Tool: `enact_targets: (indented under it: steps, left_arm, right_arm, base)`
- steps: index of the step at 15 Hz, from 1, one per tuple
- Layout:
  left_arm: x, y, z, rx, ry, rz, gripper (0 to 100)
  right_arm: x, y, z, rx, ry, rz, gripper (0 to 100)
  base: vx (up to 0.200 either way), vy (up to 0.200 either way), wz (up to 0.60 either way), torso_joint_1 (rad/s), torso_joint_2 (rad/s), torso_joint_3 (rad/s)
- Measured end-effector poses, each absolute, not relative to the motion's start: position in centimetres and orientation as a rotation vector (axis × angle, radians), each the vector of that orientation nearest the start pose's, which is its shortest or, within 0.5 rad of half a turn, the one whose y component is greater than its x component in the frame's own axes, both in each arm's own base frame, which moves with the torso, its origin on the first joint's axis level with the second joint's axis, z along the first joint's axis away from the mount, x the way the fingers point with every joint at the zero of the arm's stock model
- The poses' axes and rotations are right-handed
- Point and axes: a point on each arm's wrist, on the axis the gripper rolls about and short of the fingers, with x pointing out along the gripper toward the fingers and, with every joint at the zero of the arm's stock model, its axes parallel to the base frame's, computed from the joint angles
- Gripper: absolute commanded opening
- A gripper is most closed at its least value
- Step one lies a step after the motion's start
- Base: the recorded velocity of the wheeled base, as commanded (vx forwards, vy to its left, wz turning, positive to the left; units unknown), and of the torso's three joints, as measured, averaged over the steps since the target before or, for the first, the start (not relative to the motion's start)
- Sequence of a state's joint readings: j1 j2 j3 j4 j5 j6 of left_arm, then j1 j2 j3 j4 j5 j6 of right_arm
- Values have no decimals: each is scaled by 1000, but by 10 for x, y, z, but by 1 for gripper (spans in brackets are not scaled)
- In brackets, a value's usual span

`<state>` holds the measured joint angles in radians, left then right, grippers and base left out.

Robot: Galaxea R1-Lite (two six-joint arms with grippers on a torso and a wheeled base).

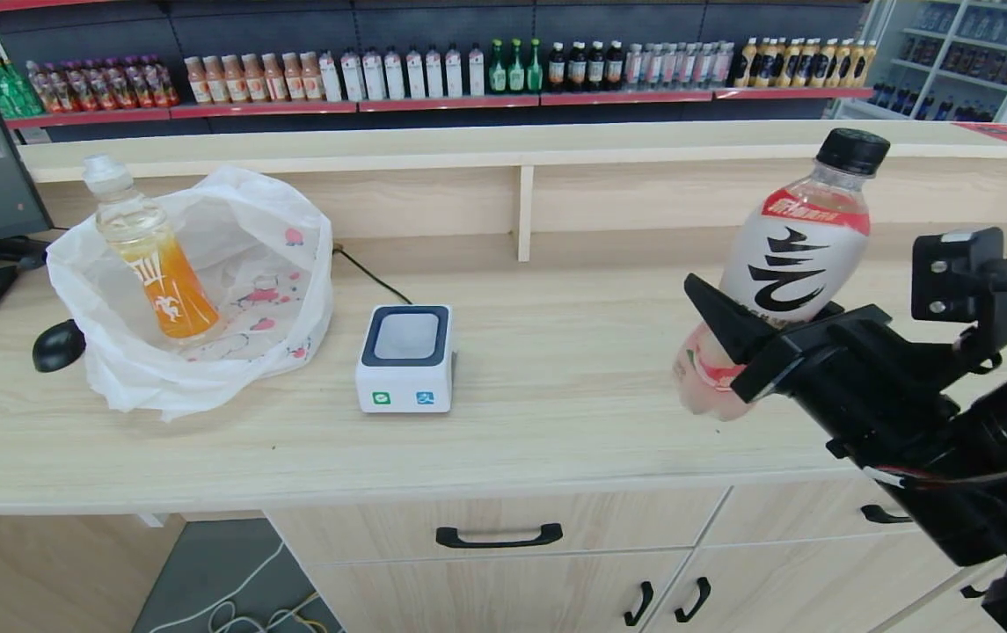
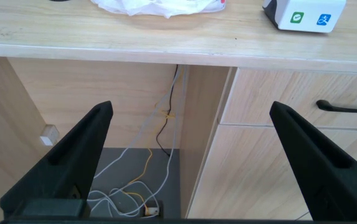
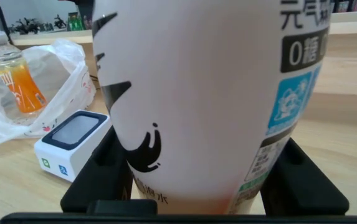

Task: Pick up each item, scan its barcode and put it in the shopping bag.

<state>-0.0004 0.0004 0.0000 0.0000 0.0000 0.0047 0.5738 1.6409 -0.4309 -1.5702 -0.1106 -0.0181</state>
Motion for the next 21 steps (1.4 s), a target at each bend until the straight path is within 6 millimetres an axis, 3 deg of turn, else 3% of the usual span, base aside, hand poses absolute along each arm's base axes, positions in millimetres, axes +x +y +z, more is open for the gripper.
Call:
enact_targets:
  steps: [11, 17, 21]
  left_arm:
    - [-23, 0, 75, 5, 0, 0, 100]
    - [-23, 0, 75, 5, 0, -1, 100]
    - [-23, 0, 75, 5, 0, 0, 100]
  right_arm:
    - [148, 93, 203, 4, -410, 452, 0]
    - [141, 100, 207, -171, -480, 459, 0]
    - [132, 123, 200, -301, -505, 557, 0]
  base:
    - [0, 0, 0, 0, 0, 0]
    - [0, 0, 0, 0, 0, 0]
    - [0, 0, 0, 0, 0, 0]
